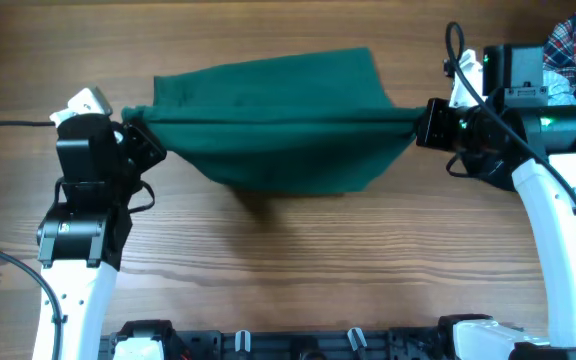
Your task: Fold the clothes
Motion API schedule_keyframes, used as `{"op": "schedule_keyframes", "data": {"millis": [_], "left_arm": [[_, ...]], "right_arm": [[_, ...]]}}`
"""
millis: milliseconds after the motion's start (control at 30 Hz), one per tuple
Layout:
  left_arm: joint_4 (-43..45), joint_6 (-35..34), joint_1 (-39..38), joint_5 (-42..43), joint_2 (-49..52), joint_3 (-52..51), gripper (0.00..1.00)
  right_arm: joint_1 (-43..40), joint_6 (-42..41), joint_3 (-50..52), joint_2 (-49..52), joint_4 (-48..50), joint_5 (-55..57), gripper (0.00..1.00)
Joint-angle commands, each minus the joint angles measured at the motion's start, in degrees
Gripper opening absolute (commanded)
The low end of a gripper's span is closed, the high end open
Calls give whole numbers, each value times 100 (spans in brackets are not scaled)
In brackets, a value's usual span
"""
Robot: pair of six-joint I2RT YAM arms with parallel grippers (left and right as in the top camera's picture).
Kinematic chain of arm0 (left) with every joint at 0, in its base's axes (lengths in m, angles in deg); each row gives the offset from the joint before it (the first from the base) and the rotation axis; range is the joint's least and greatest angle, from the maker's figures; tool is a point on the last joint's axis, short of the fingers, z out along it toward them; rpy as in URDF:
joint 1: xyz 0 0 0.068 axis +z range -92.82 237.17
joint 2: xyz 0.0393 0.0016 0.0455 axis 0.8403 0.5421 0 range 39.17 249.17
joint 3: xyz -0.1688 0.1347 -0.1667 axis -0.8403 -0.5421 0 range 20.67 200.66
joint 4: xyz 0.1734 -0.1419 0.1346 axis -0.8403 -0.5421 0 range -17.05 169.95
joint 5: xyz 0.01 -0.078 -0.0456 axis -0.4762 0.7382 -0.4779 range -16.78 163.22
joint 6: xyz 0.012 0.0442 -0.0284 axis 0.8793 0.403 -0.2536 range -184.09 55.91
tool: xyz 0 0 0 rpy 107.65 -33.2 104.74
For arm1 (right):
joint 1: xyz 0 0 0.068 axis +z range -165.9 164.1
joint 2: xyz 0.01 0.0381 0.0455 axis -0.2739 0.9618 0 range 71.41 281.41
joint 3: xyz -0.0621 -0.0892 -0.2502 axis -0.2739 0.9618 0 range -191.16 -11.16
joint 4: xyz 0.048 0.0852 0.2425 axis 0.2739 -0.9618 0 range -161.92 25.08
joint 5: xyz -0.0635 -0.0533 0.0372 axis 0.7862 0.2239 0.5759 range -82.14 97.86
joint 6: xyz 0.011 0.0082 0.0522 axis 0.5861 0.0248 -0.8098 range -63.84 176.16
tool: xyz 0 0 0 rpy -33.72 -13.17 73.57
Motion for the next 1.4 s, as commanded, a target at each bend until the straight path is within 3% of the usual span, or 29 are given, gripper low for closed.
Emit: {"op": "schedule_keyframes", "data": {"millis": [0,467,833,867,933,1067,1367], "left_arm": [[-155,236,55,-345,-37,111,4],[-527,238,55,-363,-35,111,4],[-2039,232,55,-361,-35,111,4],[-2149,232,55,-361,-35,111,4],[-2310,234,55,-361,-35,111,4],[-2474,234,55,-361,-35,111,4],[-2712,214,55,-339,-35,111,4]], "right_arm": [[-116,205,-107,-52,-295,199,4],[-114,219,-68,-48,-997,-52,4],[24,225,114,-42,-1690,-52,5],[50,223,175,-42,-1687,-52,6],[76,225,321,-39,-1676,-52,30],[74,223,586,-39,-1683,-50,51],[74,247,839,-39,-1655,-48,61]]}}
